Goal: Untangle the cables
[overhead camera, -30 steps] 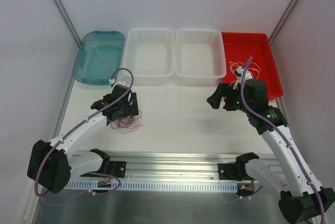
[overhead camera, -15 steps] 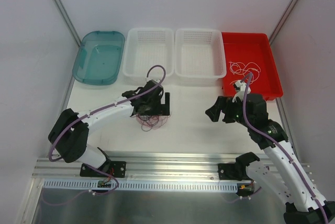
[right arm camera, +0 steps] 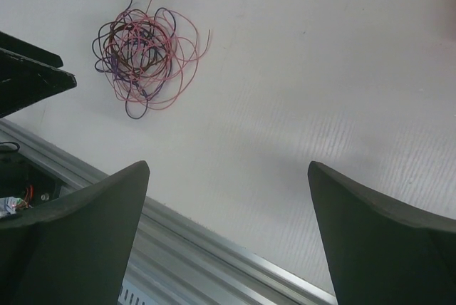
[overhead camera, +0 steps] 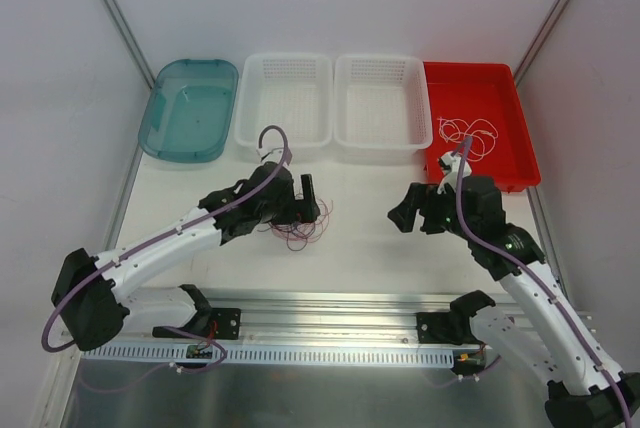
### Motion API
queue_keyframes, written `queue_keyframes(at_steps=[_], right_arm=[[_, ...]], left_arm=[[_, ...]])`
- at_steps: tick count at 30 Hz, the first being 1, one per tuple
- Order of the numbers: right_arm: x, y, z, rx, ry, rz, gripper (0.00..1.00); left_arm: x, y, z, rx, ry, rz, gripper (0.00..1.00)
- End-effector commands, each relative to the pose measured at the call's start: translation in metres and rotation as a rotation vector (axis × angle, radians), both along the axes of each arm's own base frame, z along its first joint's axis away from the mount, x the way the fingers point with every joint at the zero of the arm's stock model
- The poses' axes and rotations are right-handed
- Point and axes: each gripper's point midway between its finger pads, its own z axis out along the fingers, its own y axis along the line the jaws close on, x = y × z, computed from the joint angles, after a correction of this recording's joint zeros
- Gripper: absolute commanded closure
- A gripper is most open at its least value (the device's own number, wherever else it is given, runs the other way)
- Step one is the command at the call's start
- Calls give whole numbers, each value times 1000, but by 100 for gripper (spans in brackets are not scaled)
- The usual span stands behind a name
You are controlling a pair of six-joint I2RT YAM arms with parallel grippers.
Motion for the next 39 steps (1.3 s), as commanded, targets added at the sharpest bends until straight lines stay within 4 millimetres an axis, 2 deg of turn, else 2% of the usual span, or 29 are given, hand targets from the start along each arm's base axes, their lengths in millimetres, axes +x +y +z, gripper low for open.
queue_keyframes(at_steps=[1, 6, 9, 10, 13, 16, 23, 26, 30, 33, 34, 37, 39], right_arm=[[6, 16, 5, 29, -10, 41, 2], [12, 30, 2, 30, 5, 64, 2], [12, 39, -1, 25, 17, 83, 2], [12, 41, -1, 23, 20, 86, 2], [13, 46, -5, 13, 26, 88, 2], [13, 50, -8, 9, 35, 99, 2], [16, 64, -12, 8, 42, 123, 2], [17, 71, -13, 11, 48, 140, 2], [19, 83, -16, 7, 55, 167, 2], [24, 94, -20, 10, 60, 183, 2], [26, 97, -19, 14, 60, 185, 2], [33, 109, -22, 21, 66, 199, 2], [40, 120, -23, 34, 69, 205, 2]], left_arm=[[0, 24, -13, 50, -7, 95, 6], [-3, 15, -26, 81, 38, 36, 13], [3, 8, -27, 99, 40, 17, 23], [5, 6, -27, 101, 40, 16, 30], [15, 2, -27, 126, 34, 25, 42], [21, 0, -30, 140, 36, 41, 44], [23, -1, -53, 183, 87, 63, 51], [24, -1, -57, 195, 94, 64, 54], [24, -1, -58, 197, 95, 61, 67], [22, 0, -58, 199, 96, 57, 80], [21, 1, -58, 197, 94, 55, 88], [17, 2, -52, 182, 89, 43, 98], [14, 3, -48, 172, 84, 27, 100]])
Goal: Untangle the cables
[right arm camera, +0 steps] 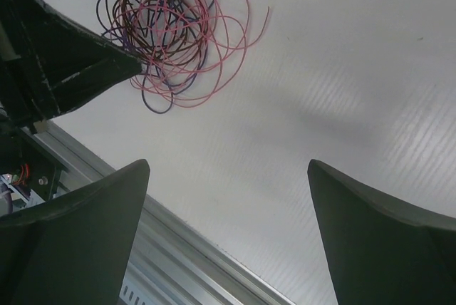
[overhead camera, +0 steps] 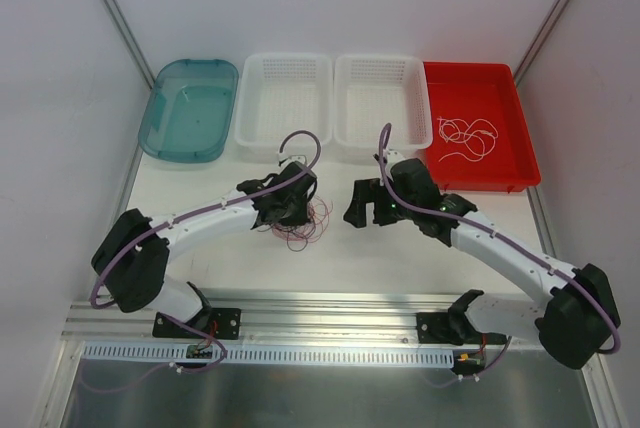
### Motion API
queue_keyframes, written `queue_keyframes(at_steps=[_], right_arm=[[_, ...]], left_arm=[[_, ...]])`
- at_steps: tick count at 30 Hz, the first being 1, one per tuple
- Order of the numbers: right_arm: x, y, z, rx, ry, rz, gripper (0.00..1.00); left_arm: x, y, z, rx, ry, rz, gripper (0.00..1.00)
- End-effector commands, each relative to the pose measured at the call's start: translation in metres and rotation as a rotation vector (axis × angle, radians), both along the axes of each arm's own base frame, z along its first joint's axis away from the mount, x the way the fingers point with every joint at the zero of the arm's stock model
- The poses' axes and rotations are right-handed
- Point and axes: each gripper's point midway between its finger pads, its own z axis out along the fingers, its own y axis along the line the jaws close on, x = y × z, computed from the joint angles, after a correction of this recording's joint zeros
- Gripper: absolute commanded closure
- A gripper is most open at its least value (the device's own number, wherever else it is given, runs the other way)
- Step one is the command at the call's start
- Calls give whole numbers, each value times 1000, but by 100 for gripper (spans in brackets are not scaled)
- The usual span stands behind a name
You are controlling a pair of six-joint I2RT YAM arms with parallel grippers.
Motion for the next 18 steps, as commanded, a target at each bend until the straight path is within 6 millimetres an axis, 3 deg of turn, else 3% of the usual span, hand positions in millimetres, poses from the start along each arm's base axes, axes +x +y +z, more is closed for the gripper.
queue_keyframes(at_steps=[1, 3, 6, 9, 10, 11, 18], right_arm=[[23, 29, 32, 99, -76, 6, 2], [30, 39, 23, 93, -52, -3, 2], [38, 59, 26, 113, -49, 6, 2], [46, 80, 16, 101, -30, 26, 2], [49, 86, 2, 76, -3, 27, 2], [53, 94, 6, 85, -10, 34, 3], [42, 141, -32, 85, 98, 107, 6]], left_arm=[[0, 1, 28, -48, -57, -18, 100], [-3, 1, 36, -64, -69, -33, 100], [-6, 1, 55, -98, -101, -67, 100], [-12, -1, 73, -142, -122, -96, 100], [-14, -2, 82, -168, -134, -107, 100], [-15, -2, 85, -179, -139, -112, 100], [-22, -3, 112, -238, -183, -149, 100]])
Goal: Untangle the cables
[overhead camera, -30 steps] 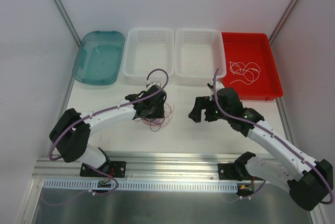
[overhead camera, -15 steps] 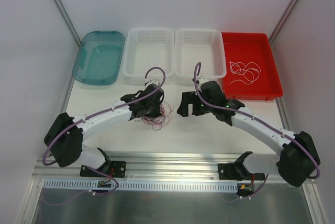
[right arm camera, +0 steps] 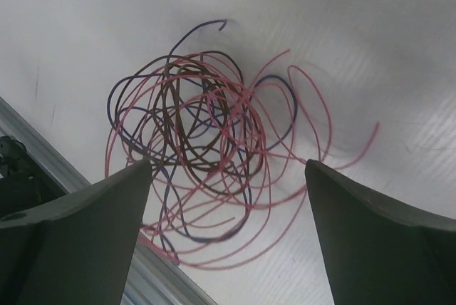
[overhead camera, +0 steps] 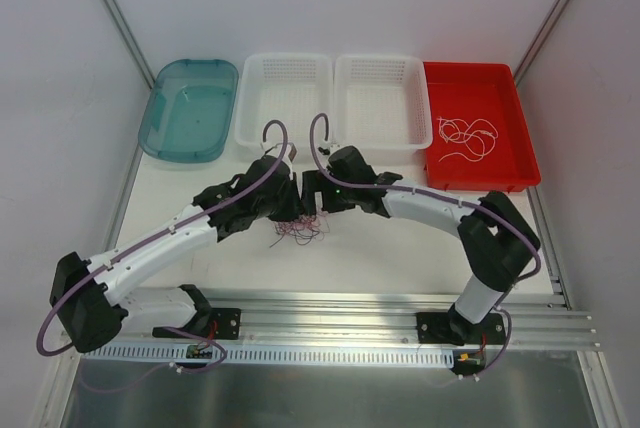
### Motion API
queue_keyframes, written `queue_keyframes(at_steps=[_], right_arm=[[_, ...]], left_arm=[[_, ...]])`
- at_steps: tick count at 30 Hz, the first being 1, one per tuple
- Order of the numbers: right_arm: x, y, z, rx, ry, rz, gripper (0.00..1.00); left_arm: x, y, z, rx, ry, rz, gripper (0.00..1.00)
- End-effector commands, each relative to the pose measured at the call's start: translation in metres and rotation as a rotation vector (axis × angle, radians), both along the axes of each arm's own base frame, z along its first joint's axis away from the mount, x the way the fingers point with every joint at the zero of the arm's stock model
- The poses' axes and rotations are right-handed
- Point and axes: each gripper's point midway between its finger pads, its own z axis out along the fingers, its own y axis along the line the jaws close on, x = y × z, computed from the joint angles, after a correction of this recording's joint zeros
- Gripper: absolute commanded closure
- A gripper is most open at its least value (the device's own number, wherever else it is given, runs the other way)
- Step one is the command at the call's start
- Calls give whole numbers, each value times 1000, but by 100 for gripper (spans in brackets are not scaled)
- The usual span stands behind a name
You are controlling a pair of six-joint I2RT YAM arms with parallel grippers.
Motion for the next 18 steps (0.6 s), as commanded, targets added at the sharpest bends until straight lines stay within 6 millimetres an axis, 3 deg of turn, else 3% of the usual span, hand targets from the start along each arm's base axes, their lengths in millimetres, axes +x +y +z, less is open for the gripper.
queue_keyframes(at_steps=[1, 5, 8, 11, 12, 14, 18], right_arm=[[-2, 36, 9, 87, 6, 44, 8], [-14, 46, -15, 63, 60, 66, 25], [-18, 32, -36, 6, 90, 29, 57], [-17, 5, -43, -61, 76, -22, 77], [-15, -2, -34, -63, 51, -34, 89], [-12, -32, -43, -138, 47, -92, 95], [-5, -86, -41, -246, -2, -190, 95]], left_arm=[[-3, -2, 28, -43, -51, -47, 100], [0, 1, 44, -54, -99, -42, 100], [3, 8, 60, -49, -156, -26, 100], [8, 24, 81, -30, -226, 16, 100], [12, 33, 95, -21, -266, 56, 100], [12, 47, 103, 19, -293, 83, 100], [19, 82, 141, 61, -387, 178, 100]])
